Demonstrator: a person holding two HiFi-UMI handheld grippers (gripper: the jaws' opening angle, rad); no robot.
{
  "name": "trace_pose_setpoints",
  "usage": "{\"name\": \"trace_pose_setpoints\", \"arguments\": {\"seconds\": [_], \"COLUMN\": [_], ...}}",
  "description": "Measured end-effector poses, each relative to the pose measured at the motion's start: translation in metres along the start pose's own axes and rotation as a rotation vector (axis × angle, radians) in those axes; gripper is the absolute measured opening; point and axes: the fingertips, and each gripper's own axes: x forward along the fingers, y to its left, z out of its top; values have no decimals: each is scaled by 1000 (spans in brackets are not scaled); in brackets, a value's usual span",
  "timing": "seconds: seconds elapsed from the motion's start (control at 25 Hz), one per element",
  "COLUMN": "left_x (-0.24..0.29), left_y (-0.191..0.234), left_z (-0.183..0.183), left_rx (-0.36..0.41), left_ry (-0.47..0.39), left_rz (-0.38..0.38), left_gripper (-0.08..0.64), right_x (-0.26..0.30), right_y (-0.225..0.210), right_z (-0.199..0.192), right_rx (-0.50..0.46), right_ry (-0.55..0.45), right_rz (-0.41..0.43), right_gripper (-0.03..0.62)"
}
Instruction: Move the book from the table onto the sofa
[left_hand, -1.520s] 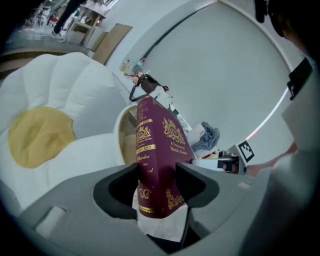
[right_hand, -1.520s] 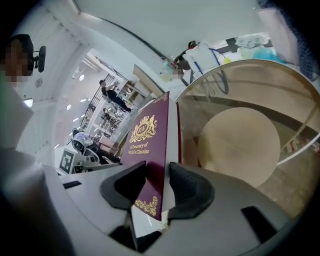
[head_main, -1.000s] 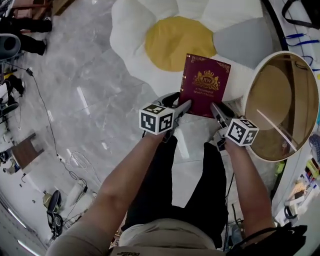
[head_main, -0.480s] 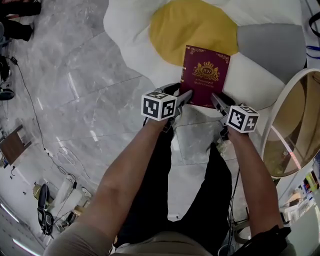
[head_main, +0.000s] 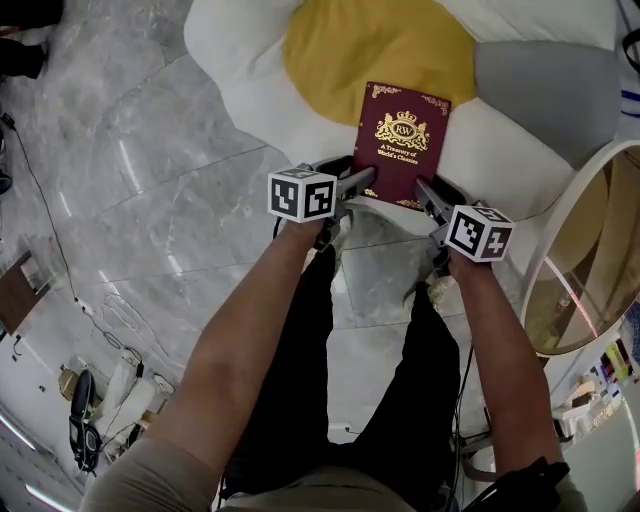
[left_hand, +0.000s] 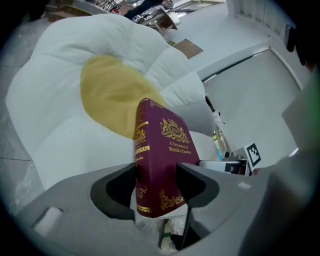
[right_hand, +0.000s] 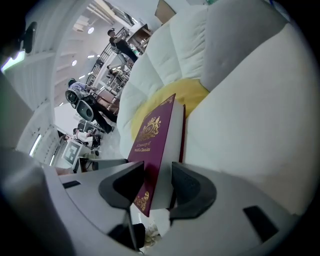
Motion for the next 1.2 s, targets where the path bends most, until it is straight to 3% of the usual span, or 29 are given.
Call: {"name": "trace_pose_setpoints", "arguments": {"seconds": [0.2, 0.36, 0.6, 0.68, 0.84, 1.08, 1.2], "left_x": [-27, -69, -147, -178, -246, -334, -372], "left_y": [-18, -64, -157, -191, -261, -351, -392], "left_z": [11, 17, 26, 28, 31, 24, 2], "left_rx": [59, 113, 238, 304, 426, 654, 699], "left_ry": [34, 61, 113, 138, 152, 163, 126], "left_rz": [37, 21, -88, -129, -176, -197, -212], "left_gripper": [238, 238, 235, 194, 14, 8, 8], "right_x": [-25, -75, -167, -200, -267, -349, -389], "right_y": [14, 46, 127, 159, 230, 318, 343], "right_z": [9, 14, 21, 25, 26, -4, -31], "right_rx": [-6, -23, -176, -205, -274, -381, -402], "right_ry": [-4, -19, -28, -43, -80, -133, -155], "right_rz": [-41, -66, -99, -108, -106, -88, -91], "right_gripper": [176, 155, 28, 14, 12, 12, 12]}}
